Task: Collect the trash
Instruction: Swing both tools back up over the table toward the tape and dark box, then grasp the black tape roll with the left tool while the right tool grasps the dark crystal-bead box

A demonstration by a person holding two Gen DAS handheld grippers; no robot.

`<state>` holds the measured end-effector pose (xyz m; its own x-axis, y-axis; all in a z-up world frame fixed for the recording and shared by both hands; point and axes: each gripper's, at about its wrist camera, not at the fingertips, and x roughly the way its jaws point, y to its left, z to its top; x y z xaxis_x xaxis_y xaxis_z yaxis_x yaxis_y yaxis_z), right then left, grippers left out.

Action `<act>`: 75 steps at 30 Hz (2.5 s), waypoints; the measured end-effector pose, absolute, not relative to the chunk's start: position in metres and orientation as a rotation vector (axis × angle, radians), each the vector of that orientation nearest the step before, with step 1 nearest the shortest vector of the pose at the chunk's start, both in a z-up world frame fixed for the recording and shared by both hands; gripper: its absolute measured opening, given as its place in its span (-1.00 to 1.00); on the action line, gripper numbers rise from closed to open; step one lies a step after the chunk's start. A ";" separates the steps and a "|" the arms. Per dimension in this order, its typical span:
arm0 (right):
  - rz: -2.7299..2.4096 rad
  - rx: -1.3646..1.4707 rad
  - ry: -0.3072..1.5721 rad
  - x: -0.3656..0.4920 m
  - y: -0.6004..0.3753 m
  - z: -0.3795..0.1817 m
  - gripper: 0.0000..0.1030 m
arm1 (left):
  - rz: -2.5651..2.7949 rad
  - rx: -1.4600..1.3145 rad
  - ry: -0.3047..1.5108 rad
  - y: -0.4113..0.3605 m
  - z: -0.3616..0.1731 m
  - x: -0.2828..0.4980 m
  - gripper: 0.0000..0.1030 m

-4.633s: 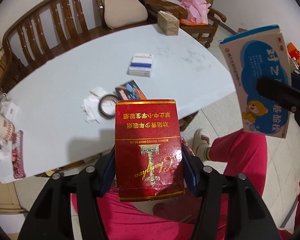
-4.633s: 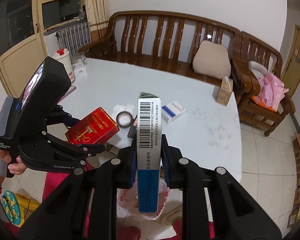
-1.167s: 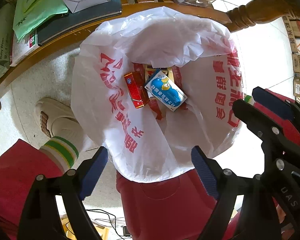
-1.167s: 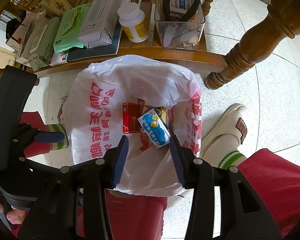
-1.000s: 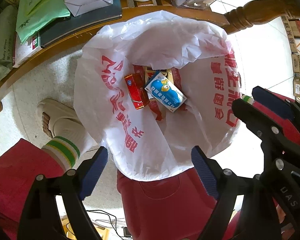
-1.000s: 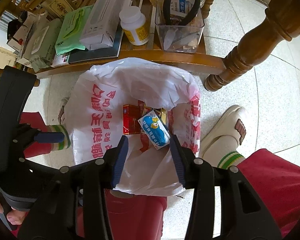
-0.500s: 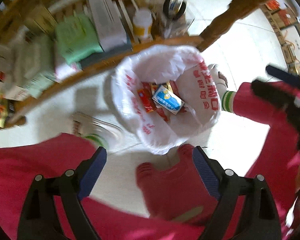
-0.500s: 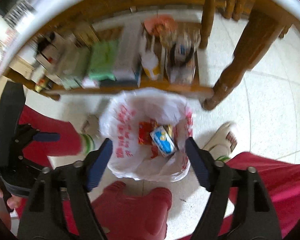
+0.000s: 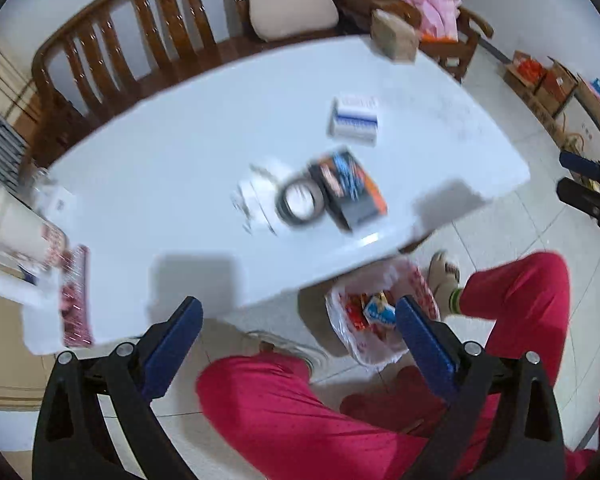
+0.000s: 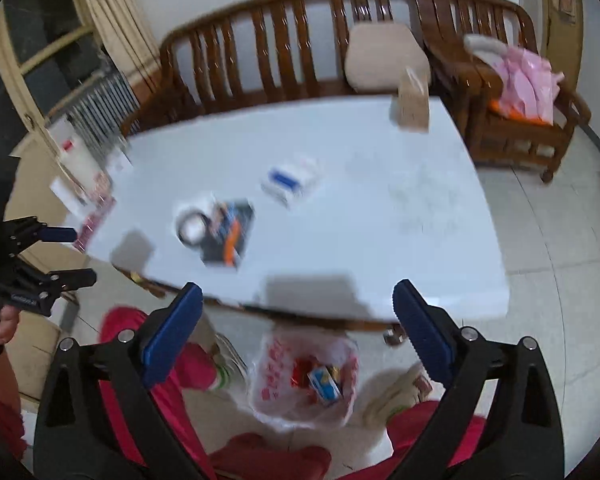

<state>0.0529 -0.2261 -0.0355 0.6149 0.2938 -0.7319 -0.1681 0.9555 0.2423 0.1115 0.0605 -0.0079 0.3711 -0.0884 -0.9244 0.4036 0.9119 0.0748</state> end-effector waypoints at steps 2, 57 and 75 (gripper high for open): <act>0.283 0.158 0.846 0.055 -0.224 -0.019 0.83 | -0.332 0.301 1.148 0.059 0.009 0.115 0.83; 0.315 -0.108 0.997 0.154 -0.076 -0.188 0.83 | -0.279 0.521 1.226 0.035 -0.132 0.241 0.31; 0.293 -0.099 0.953 0.161 -0.073 -0.199 0.04 | -0.300 0.427 1.293 0.033 -0.133 0.251 -0.24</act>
<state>0.1606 -0.0734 -0.1988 0.5430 0.2026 -0.8149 -0.2894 0.9561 0.0448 0.2508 0.0330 -0.1330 0.2531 0.0224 -0.9672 0.4462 0.8843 0.1373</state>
